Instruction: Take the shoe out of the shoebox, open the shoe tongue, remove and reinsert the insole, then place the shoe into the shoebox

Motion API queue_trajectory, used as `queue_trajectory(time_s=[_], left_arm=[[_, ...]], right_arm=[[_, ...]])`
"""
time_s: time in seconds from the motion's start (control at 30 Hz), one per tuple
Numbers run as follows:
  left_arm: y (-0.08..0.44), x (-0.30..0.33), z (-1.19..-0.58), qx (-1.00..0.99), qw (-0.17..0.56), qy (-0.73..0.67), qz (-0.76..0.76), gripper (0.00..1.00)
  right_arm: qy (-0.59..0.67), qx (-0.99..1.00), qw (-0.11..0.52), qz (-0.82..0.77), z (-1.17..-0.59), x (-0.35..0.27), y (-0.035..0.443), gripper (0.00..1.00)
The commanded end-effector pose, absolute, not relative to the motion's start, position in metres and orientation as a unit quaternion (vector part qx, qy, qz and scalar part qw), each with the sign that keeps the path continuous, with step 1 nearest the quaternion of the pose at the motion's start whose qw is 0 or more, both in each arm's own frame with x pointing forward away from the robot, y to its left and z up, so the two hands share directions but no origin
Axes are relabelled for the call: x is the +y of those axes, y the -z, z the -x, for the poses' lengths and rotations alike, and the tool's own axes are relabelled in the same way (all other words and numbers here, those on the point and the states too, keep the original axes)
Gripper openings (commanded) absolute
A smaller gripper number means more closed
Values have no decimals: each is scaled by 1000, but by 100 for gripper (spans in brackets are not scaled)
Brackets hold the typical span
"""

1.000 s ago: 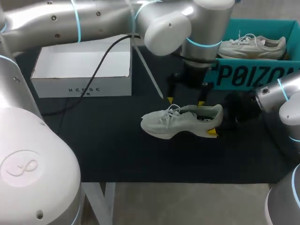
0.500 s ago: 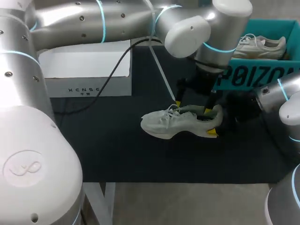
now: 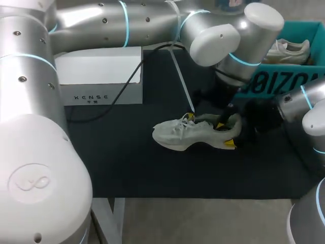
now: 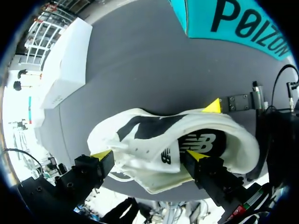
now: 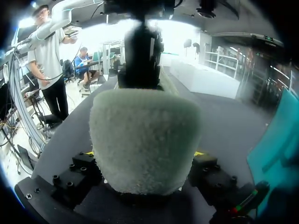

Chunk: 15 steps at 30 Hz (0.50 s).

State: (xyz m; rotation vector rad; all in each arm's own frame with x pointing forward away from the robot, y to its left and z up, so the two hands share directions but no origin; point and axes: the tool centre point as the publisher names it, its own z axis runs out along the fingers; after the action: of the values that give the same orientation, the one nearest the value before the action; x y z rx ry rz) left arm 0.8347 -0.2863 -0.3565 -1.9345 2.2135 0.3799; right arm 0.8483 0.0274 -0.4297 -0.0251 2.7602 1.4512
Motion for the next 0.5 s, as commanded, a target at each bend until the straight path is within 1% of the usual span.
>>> queue_trajectory(time_s=[0.03,0.37,0.4,0.43,0.47,0.5], left_arm=[[356,-284,-834,738,97,-133,655,100],[337,-255,-835,710,108,-125,684,100],[335,-252,-834,707,106,-123,688,93],[333,-250,-834,706,105,-118,691,73],[330,-249,-834,703,103,-113,695,42],[329,-248,-834,701,100,-109,697,34]], right_arm=[[-465,885,12,8,-849,31,434,0],[-465,885,12,8,-849,31,434,0],[-465,885,12,8,-849,31,434,0],[-465,885,12,8,-849,31,434,0],[-465,885,12,8,-849,31,434,0],[-465,885,12,8,-849,31,434,0]])
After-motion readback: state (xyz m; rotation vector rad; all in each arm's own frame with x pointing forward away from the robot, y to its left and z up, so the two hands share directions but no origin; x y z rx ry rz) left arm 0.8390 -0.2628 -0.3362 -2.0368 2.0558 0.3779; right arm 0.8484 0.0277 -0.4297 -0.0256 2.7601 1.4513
